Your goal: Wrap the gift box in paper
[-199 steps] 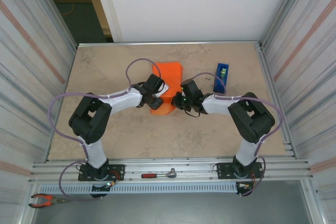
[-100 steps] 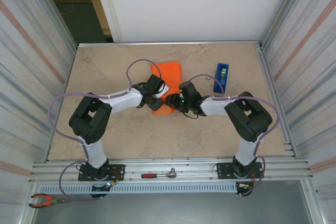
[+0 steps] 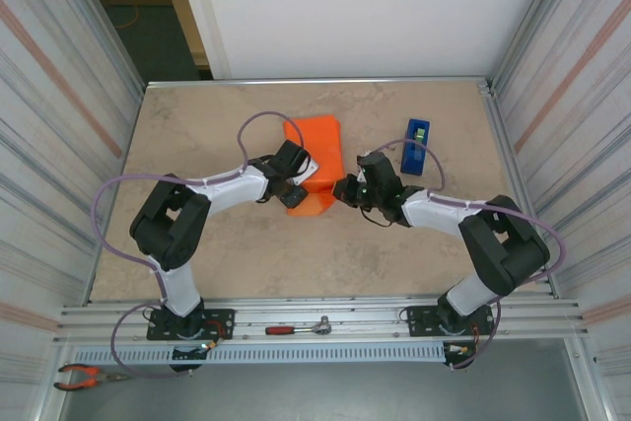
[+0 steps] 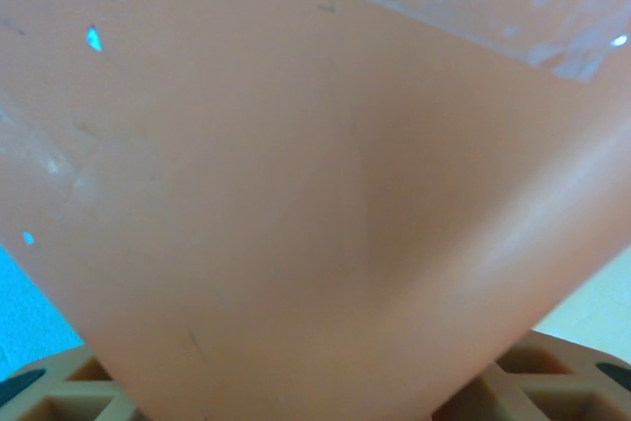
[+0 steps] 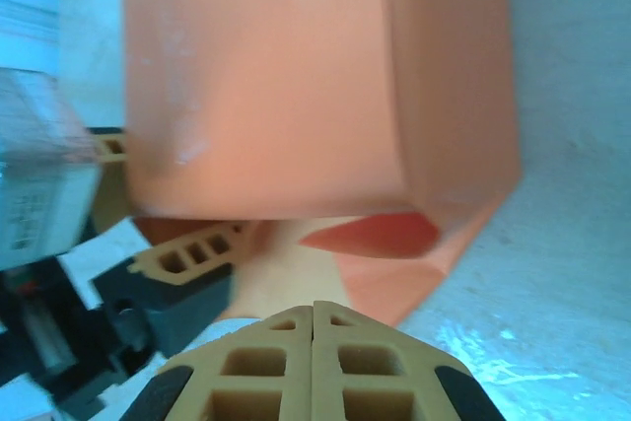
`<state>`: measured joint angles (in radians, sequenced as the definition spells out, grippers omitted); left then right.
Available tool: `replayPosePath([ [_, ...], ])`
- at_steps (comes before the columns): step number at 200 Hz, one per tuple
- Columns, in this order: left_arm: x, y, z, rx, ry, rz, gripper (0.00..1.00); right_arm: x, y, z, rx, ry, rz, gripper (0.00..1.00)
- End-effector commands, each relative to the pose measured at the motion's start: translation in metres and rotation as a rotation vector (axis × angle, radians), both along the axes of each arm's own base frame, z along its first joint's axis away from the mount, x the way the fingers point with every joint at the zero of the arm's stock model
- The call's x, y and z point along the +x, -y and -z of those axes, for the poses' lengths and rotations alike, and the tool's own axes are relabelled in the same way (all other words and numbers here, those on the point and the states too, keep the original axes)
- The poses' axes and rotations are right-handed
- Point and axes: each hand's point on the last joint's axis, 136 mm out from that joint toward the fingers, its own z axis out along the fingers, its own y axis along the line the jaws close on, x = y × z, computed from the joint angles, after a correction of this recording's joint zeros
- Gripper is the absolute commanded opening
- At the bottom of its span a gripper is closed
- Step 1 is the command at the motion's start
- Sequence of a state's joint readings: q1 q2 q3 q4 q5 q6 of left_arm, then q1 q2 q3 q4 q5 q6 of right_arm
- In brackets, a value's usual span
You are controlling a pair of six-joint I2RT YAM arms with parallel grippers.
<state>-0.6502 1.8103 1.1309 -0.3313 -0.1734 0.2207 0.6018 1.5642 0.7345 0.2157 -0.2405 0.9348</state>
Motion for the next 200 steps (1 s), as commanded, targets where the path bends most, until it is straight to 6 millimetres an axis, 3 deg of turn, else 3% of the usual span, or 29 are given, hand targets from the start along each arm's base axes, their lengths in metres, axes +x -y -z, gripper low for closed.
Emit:
replayPosePath([
  [1, 0.003, 0.011, -0.002, -0.026, 0.003, 0.013, 0.56, -0.002, -0.007, 0.012, -0.018, -0.026, -0.024, 0.00],
  [41, 0.003, 0.011, -0.002, -0.026, 0.002, 0.012, 0.55, 0.002, -0.031, 0.021, -0.026, -0.026, -0.062, 0.00],
  [64, 0.002, 0.010, -0.002, -0.023, -0.001, 0.012, 0.55, -0.002, -0.043, 0.037, -0.038, -0.051, -0.081, 0.00],
  [97, 0.002, 0.010, -0.003, -0.024, 0.000, 0.011, 0.55, -0.010, -0.049, 0.060, -0.062, -0.084, -0.089, 0.00],
  [127, 0.002, 0.010, -0.002, -0.023, -0.002, 0.013, 0.55, -0.014, -0.051, 0.068, -0.057, -0.103, -0.091, 0.00],
  [165, 0.002, 0.010, -0.002, -0.022, -0.001, 0.013, 0.54, -0.016, -0.055, 0.047, -0.012, -0.088, -0.116, 0.00],
  [200, 0.001, 0.010, -0.002, -0.021, -0.003, 0.013, 0.54, -0.011, -0.038, 0.014, -0.002, -0.027, -0.091, 0.00],
])
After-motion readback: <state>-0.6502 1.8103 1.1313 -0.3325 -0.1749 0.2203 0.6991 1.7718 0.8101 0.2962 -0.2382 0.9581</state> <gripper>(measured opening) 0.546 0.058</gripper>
